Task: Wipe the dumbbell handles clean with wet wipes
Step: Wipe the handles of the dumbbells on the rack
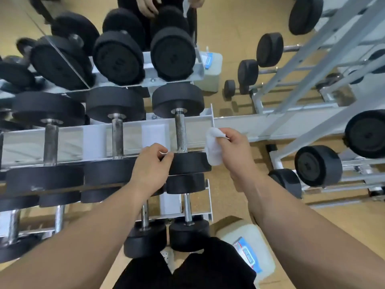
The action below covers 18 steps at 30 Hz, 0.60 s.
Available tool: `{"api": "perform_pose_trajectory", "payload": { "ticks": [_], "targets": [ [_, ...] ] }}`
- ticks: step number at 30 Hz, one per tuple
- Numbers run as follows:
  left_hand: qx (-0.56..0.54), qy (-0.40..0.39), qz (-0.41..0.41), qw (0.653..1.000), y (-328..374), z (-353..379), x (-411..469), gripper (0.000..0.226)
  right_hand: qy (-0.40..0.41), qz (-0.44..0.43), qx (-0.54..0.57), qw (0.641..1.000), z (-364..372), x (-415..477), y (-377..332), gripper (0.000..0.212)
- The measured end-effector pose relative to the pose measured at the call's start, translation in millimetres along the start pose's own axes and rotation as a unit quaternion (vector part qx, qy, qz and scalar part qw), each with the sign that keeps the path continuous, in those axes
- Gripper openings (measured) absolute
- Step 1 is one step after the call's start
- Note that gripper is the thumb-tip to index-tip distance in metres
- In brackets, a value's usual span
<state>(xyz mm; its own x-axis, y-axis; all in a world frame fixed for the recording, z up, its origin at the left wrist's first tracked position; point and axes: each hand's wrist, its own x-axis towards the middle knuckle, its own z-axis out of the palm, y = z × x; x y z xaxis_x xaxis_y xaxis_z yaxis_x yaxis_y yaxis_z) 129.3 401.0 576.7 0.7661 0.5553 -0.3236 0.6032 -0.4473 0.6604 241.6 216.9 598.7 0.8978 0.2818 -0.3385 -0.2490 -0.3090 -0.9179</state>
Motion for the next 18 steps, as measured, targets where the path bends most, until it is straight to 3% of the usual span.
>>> {"api": "perform_pose_trajectory", "payload": {
  "ticks": [6, 11, 14, 18],
  "targets": [
    [-0.03, 0.058, -0.059, 0.996, 7, 20, 41, 0.02, -0.124, -0.057, -0.102, 0.985, 20, 73, -6, 0.026],
    [-0.095, 0.093, -0.094, 0.987, 3, 50, 56, 0.018, -0.217, -0.156, -0.219, 0.938, 47, 112, 17, 0.028],
    [-0.101, 0.114, -0.078, 0.985, -2, 55, 54, 0.019, -0.205, -0.221, -0.262, 0.917, 62, 128, 30, 0.023],
    [-0.121, 0.108, -0.061, 0.985, -2, 53, 50, 0.032, -0.162, -0.226, -0.258, 0.926, 69, 139, 38, 0.019]
  ]
}}
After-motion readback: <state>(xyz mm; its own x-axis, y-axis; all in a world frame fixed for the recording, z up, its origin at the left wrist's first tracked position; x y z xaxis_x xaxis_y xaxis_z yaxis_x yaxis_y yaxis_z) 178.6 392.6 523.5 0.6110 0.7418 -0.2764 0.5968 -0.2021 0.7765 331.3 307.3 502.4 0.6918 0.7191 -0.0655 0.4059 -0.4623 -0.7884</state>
